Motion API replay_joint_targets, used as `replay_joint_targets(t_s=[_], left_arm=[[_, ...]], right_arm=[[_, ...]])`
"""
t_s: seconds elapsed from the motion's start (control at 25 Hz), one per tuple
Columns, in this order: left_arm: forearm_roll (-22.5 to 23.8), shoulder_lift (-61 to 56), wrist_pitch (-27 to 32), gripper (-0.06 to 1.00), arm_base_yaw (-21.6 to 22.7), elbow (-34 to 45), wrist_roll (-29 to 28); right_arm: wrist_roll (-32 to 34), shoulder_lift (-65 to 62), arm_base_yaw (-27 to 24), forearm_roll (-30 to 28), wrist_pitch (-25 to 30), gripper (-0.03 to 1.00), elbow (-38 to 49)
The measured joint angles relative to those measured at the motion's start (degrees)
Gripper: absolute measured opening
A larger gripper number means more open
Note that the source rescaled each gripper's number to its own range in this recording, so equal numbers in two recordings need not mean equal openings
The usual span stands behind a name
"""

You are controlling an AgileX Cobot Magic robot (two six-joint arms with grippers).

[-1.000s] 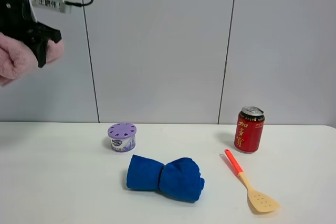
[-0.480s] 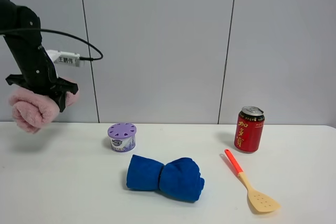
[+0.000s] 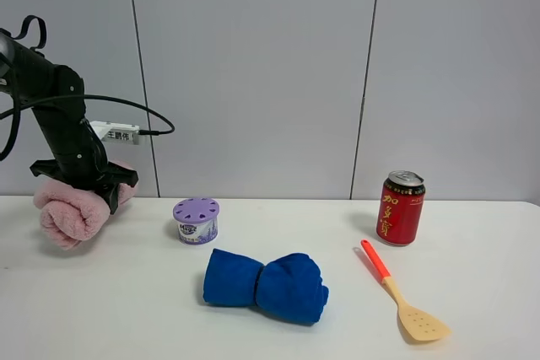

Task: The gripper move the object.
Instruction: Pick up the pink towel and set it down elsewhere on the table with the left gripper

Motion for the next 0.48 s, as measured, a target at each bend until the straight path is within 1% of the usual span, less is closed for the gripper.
replay_joint_targets(t_s=[0.24, 0.48], left_arm=[[-0.1, 0.5, -3.8, 0.00, 0.5, 0.0, -1.0], [1.2, 0.5, -4.1, 0.00, 0.7, 0.0, -1.9]], right_arm=[[0.0, 0.0, 0.0, 0.0, 0.0, 1.00, 0.0], [0.0, 0.0, 0.0, 0.0, 0.0, 1.00, 0.0]])
